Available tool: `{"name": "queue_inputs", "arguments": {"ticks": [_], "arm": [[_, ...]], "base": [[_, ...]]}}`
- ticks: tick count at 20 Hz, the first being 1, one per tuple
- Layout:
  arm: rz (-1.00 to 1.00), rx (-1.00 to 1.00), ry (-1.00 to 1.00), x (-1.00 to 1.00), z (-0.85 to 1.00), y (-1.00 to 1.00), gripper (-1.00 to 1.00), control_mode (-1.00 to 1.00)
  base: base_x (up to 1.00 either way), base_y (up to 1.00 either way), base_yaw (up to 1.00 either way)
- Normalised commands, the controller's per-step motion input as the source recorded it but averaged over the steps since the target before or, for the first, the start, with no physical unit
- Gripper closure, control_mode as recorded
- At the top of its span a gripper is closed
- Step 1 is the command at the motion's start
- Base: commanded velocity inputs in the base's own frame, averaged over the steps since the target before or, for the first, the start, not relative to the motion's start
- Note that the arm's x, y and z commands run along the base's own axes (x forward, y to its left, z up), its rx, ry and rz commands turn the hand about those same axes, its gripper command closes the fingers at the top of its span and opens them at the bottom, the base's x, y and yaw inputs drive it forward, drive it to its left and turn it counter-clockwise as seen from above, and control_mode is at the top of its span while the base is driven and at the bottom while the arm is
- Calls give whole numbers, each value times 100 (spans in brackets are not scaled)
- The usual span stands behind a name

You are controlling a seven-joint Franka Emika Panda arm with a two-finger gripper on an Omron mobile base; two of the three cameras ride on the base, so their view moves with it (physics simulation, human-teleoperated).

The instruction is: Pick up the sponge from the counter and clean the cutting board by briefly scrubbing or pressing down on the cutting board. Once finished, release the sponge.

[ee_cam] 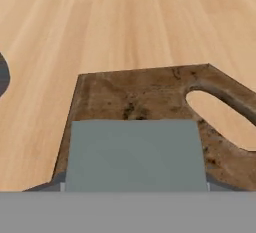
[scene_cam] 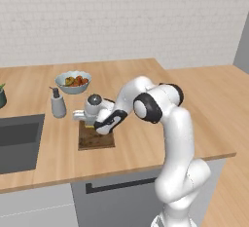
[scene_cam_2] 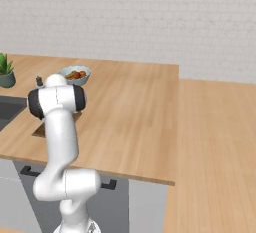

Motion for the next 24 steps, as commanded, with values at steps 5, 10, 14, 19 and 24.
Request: {"name": "queue_inputs", "arguments": {"ticks": [5, 10, 14, 19, 24], "arm": [[0, 2, -1, -100, -40, -10, 100, -100], [0, 0, 0, -100, -44, -3, 100, -100], [0, 0, -3, -95, -58, -13, 100, -100], [0, 0, -2, -82, -62, -21, 100, -100], [-3, 1, -1, -36, -63, -50, 100, -100]], "base": [[0, 0, 0], [0, 0, 0], [0, 0, 0], [0, 0, 0], [0, 0, 0]]}}
